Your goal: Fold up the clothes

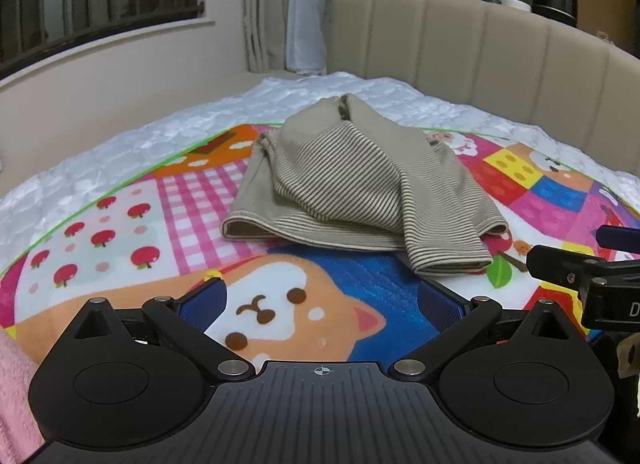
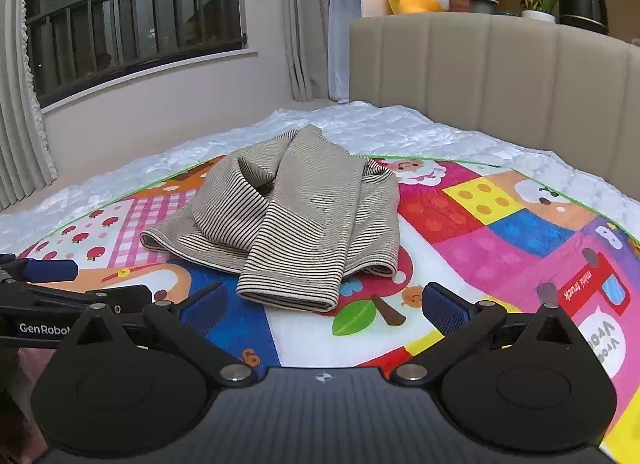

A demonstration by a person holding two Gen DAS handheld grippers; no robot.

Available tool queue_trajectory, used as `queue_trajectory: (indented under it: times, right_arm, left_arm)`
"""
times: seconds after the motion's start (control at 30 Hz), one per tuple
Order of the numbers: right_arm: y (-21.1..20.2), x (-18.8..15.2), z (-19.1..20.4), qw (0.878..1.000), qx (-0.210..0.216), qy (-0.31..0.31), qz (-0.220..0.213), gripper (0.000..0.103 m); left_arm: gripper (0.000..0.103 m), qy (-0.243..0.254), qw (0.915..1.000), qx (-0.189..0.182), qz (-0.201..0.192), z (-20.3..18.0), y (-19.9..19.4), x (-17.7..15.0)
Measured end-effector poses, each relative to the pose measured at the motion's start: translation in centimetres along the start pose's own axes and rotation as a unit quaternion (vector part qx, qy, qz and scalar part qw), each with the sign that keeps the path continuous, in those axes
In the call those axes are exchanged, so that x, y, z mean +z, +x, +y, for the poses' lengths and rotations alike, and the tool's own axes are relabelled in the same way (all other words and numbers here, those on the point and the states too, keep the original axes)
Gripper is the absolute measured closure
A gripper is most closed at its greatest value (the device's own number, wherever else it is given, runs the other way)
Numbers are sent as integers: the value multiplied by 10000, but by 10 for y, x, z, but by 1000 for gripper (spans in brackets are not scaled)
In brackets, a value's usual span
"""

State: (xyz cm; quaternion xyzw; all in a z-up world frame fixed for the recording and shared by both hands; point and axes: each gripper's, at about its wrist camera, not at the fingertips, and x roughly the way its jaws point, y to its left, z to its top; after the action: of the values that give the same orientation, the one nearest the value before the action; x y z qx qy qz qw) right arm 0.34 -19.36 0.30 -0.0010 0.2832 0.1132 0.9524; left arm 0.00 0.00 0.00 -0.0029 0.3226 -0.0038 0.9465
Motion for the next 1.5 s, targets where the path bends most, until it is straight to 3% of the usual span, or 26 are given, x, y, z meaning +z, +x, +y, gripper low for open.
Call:
queue_trajectory:
  times: [1.5]
  right_arm:
    - [-4,-1,0,10000,74,-5,-44,0]
  left_arm:
    - [0,-164,9995,64,262,8,10,-5]
